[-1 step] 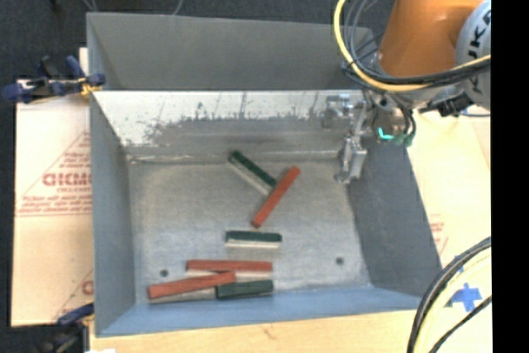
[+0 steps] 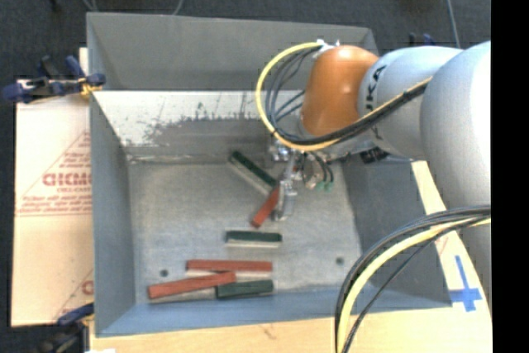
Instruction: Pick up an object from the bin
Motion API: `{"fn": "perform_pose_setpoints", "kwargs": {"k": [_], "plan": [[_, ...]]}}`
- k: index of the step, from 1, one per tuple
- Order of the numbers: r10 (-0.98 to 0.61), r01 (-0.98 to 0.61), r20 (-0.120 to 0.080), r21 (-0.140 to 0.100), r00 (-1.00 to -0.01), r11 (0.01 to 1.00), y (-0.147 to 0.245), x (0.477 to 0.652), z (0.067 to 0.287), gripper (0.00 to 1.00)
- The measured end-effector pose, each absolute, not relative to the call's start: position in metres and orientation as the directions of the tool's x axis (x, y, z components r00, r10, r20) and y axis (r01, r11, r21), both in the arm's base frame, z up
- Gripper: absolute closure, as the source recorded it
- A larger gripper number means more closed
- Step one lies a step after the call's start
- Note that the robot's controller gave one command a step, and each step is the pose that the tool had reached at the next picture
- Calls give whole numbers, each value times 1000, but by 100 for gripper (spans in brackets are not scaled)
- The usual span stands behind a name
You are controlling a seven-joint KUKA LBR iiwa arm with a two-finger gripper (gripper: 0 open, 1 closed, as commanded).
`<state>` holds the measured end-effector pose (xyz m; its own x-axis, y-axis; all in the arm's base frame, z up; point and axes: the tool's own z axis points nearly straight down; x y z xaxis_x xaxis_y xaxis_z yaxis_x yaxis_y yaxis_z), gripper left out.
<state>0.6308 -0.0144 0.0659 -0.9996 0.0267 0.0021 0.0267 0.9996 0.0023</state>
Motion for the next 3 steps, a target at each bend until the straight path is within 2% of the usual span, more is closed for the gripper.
{"fn": "perform_pose_setpoints", "kwargs": {"k": [1, 2, 3], "plan": [[0, 0, -9, 3, -1000, 1000, 36, 632, 103, 0], [297, 297, -6, 2, -955, 955, 50, 654, 101, 0], [574, 574, 0, 0, -819, 819, 35, 636, 70, 0]]}}
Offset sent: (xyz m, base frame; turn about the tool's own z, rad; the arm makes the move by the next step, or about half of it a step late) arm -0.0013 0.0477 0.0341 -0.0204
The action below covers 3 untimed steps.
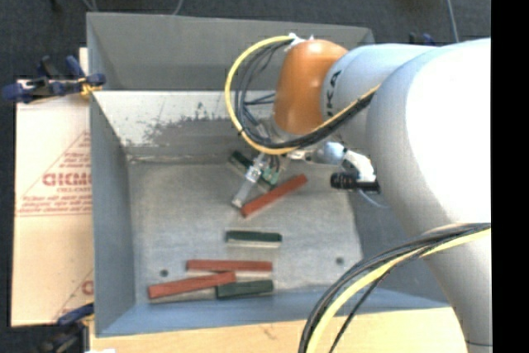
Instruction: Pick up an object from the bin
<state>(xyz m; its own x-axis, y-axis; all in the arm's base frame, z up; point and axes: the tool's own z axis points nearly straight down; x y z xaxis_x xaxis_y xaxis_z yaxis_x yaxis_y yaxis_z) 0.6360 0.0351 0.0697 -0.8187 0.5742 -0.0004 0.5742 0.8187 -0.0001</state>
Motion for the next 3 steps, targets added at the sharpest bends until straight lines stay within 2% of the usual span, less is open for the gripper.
{"fn": "perform_pose_setpoints", "kwargs": {"k": [1, 2, 3], "plan": [[571, 571, -4, -1, -821, 821, 33, 637, 71, 0], [568, 568, -4, 0, -823, 823, 33, 637, 71, 100], [567, 567, -7, 1, -824, 824, 31, 639, 74, 100]]}}
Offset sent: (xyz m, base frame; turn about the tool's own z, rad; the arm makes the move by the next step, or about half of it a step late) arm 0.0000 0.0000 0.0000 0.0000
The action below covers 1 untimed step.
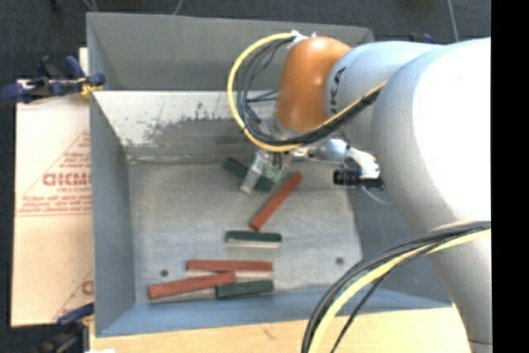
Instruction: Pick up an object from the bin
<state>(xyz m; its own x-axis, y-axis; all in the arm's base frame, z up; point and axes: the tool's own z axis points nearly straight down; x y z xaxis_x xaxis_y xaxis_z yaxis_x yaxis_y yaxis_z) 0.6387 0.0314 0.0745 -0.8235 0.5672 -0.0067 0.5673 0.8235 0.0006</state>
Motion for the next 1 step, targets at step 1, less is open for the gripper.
{"fn": "perform_pose_setpoints", "kwargs": {"k": [1], "plan": [[567, 567, -7, 3, -824, 824, 30, 640, 105, 100]]}}
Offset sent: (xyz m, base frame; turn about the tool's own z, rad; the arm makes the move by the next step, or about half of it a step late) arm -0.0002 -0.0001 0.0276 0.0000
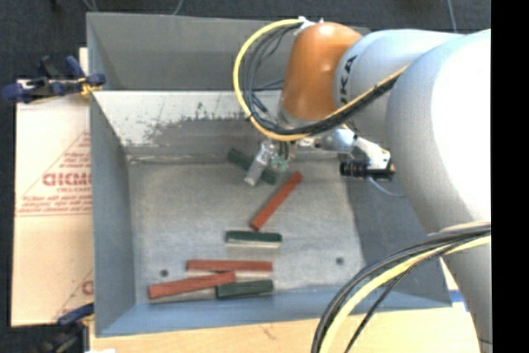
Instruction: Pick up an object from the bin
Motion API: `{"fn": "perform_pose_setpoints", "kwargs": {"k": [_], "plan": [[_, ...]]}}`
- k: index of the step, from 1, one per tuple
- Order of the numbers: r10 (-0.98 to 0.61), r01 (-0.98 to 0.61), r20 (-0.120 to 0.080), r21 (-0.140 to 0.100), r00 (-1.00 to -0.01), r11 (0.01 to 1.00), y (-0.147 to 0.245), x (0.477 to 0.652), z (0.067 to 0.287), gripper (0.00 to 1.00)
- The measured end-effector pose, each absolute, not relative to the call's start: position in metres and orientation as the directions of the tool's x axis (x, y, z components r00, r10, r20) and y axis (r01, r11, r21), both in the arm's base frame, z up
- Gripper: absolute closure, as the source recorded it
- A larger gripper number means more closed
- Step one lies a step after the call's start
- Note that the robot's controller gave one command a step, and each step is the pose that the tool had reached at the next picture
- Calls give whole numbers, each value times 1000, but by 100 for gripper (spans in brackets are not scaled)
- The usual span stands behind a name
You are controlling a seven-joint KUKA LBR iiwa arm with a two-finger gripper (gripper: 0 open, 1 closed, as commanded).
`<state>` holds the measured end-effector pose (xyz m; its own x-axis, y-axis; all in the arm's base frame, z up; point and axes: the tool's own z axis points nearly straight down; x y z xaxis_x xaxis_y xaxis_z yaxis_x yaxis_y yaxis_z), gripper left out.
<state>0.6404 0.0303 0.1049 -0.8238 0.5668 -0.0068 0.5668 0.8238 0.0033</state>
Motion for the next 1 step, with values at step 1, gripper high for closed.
{"fn": "perform_pose_setpoints", "kwargs": {"k": [1], "plan": [[562, 562, -10, 7, -827, 827, 29, 644, 188, 100]]}}
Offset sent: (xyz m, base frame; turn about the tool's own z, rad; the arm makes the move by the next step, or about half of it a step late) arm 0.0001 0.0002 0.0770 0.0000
